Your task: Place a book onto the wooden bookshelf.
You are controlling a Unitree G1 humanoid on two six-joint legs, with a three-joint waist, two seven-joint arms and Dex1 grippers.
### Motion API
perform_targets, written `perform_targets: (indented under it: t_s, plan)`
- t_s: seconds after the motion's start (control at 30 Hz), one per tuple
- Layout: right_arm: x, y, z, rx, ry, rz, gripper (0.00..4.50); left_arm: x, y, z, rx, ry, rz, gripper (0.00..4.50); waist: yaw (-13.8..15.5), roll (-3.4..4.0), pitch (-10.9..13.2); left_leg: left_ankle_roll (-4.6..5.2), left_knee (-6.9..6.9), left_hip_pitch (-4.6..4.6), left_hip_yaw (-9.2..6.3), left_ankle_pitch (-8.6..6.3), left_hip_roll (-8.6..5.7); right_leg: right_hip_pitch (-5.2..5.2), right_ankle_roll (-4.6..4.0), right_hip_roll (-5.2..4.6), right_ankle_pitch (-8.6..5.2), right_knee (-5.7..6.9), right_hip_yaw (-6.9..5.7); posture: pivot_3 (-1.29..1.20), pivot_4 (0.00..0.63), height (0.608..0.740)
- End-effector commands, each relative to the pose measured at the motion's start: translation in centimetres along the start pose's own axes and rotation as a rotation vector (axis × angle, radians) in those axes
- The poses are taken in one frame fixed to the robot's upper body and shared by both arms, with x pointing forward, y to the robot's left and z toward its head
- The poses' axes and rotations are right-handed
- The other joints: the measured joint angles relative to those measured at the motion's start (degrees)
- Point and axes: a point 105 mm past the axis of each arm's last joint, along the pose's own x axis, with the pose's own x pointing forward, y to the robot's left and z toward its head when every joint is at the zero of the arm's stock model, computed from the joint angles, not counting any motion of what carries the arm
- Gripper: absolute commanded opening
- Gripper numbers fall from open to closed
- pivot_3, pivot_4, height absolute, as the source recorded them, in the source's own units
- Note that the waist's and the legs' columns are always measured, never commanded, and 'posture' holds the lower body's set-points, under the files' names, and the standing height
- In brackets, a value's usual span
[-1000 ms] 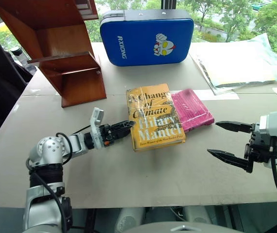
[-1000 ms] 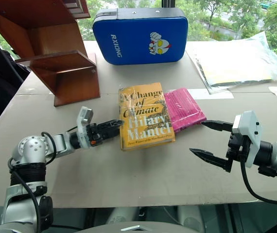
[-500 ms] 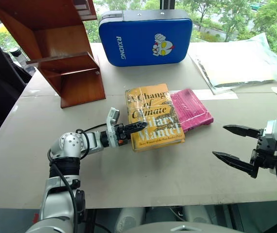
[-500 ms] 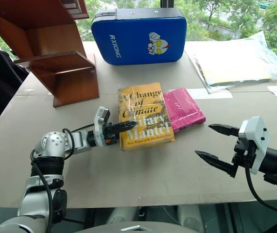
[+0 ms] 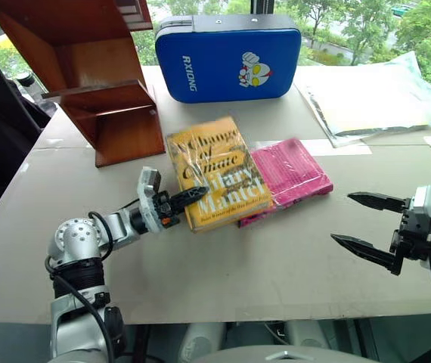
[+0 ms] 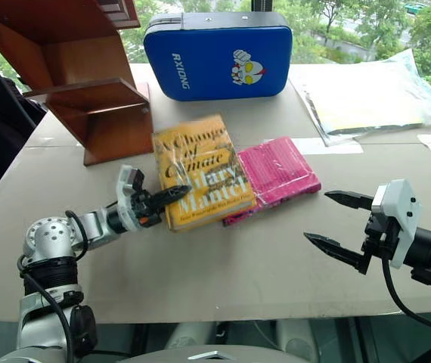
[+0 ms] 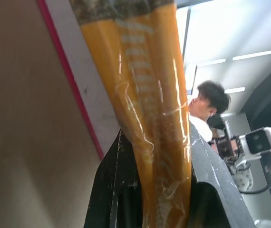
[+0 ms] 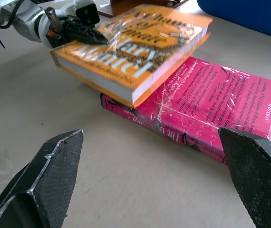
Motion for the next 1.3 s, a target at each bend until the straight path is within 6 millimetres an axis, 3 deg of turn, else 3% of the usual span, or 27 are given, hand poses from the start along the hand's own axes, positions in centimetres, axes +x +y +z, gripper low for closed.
perform_targets:
  t_s: [0.03, 0.2, 0.3, 0.37, 0.43, 0.53, 0.67, 0.87, 1.07, 1.2, 1.3]
  plan:
    - [0.2, -0.5, 1.9, -0.034, -0.085, 0.002, 4.5, 1.5, -6.5, 2.9, 0.45, -0.076, -0.079, 0.29, 0.0, -0.05, 0.0, -0.01, 0.0, -0.03, 0.0, 0.0, 0.0, -0.01, -0.01, -0.01, 0.0, -0.02, 0.01, 0.0, 0.15, 0.74]
    - [0.9, -1.7, 3.8, 0.002, -0.228, -0.003, 4.5, 4.2, -13.3, 6.9, 0.927, -0.207, -0.075, 0.29, 0.2, -0.07, 0.0, -0.05, 0.0, -0.04, 0.01, 0.02, -0.03, 0.02, -0.02, 0.03, 0.01, -0.07, 0.01, 0.0, 0.15, 0.74]
    - [2.2, -2.4, 5.2, 0.025, -0.316, 0.029, 4.5, 6.3, -17.2, 9.6, 1.568, -0.224, 0.106, 0.29, 0.0, -0.2, 0.1, -0.1, -0.01, -0.06, 0.05, 0.06, -0.07, 0.01, -0.03, 0.27, 0.03, -0.09, 0.02, 0.0, 0.15, 0.74]
    - [2.7, -2.8, 6.1, 0.032, -0.361, 0.047, 4.5, 6.6, -18.5, 10.6, 1.866, -0.199, 0.201, 0.29, -0.3, -0.18, 0.1, -0.1, -0.15, 0.11, 0.34, 0.06, -0.07, 0.01, -0.04, 0.26, 0.03, -0.11, 0.11, 0.0, 0.15, 0.74]
    - [3.3, -3.6, 7.5, 0.025, -0.425, 0.051, 4.5, 6.0, -18.8, 11.8, 2.24, -0.066, 0.368, 0.29, -0.8, -0.17, 0.1, -0.09, -0.25, 0.09, 0.46, 0.06, -0.05, -0.05, -0.03, 0.27, 0.03, -0.23, 0.2, 0.0, 0.15, 0.74]
    - [3.7, -4.4, 9.2, 0.025, -0.501, 0.062, 4.5, 4.1, -18.4, 13.7, 2.508, 0.112, 0.604, 0.29, -1.4, -0.11, 0.2, -0.09, -0.36, 0.03, 0.56, 0.07, -0.03, -0.18, -0.02, 0.3, 0.03, -0.28, 0.28, 0.0, 0.15, 0.74]
    - [3.8, -5.0, 11.1, 0.041, -0.594, 0.083, 4.5, 0.6, -17.7, 16.4, 2.539, 0.228, 0.894, 0.29, -1.5, -0.09, 0.2, -0.05, -0.37, -0.13, 0.38, 0.05, -0.01, -0.27, 0.02, 0.32, 0.01, -0.26, 0.06, 0.0, 0.15, 0.74]
    - [4.5, -5.3, 11.7, 0.054, -0.617, 0.12, 4.5, -5.5, -14.5, 18.3, 2.413, 0.408, 1.24, 0.29, -1.7, -0.1, 0.3, 0.03, -0.34, -0.15, 0.39, 0.0, -0.03, -0.36, 0.12, 0.3, -0.05, -0.04, 0.06, 0.0, 0.15, 0.74]
    - [5.0, -5.1, 12.5, 0.072, -0.65, 0.155, 4.5, -8.1, -14.4, 19.1, 2.375, 0.467, 1.414, 0.29, -1.6, -0.13, 0.3, 0.06, -0.29, -0.14, 0.34, -0.01, -0.03, -0.37, 0.12, 0.33, -0.05, 0.05, 0.02, 0.0, 0.15, 0.74]
    - [5.4, -4.8, 12.3, 0.084, -0.639, 0.166, 4.5, -10.2, -12.9, 19.6, 2.283, 0.599, 1.507, 0.29, -1.7, -0.12, 0.3, 0.06, -0.25, -0.12, 0.34, -0.01, -0.03, -0.37, 0.12, 0.34, -0.05, 0.15, 0.02, 0.0, 0.15, 0.74]
    - [5.6, -4.8, 12.0, 0.079, -0.633, 0.155, 4.5, -10.4, -12.4, 19.9, 2.246, 0.589, 1.518, 0.29, -1.7, -0.12, 0.3, 0.06, -0.24, -0.12, 0.32, -0.01, -0.02, -0.38, 0.12, 0.36, -0.04, 0.21, 0.01, 0.0, 0.15, 0.74]
